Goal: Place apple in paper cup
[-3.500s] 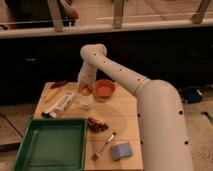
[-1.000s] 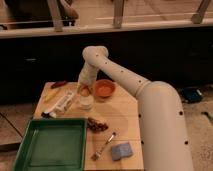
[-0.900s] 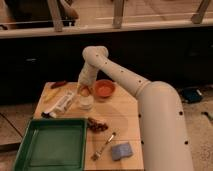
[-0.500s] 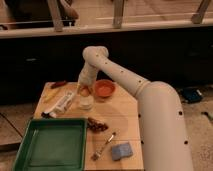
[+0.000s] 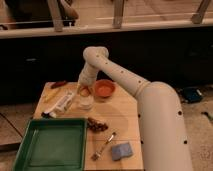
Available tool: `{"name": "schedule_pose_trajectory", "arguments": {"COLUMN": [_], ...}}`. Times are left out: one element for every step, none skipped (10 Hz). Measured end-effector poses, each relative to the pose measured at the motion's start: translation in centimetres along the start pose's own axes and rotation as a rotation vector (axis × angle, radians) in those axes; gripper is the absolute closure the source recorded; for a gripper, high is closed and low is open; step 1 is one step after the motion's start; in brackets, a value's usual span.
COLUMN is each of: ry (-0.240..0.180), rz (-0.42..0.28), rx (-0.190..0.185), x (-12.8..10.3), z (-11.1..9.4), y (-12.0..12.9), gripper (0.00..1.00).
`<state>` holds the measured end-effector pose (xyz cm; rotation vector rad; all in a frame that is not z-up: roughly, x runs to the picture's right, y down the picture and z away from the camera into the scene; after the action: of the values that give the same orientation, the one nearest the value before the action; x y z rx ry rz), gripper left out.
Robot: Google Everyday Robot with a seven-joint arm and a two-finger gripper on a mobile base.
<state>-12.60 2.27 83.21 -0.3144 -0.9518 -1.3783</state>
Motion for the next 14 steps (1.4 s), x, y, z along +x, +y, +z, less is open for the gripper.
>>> {"name": "schedule_pose_trajectory", "arguments": {"ry": [-0.001,-0.001,-0.003,-0.005,-0.006,-0.007,-0.008,-0.011,-0.012,-0.013,-0.014,-0.014,-0.015,-0.017], "rz": [0.0,0.0,0.0,-0.001,-0.001,0.0,0.001,0.002,0.003,0.004,0.006,0.007,0.009,0.01], "rx": [0.002,0.004,0.005,0.007,0.008,0.009,0.01,0.011,0.011,0.012,0.014,0.015,0.016,0.017], "x": [0.04,0.06,0.06,0.06,0.08,0.08,0.1,0.1,0.11,0.13,0.17,0.22,0.22,0.22], "z": [0.03,0.0,0.07,0.11,0.11,0.14,0.19,0.23,0.24,0.28,0.35,0.35,0.39,0.46], "y": [0.01,-0.03,-0.01,-0.01,-0.03,-0.03,-0.02,0.02,0.06,0.1,0.12,0.11,0.14,0.13], "gripper": [0.64,0.64,0.64,0.64,0.64,0.64,0.64,0.64,0.64,0.64,0.64,0.64,0.64,0.64]}}
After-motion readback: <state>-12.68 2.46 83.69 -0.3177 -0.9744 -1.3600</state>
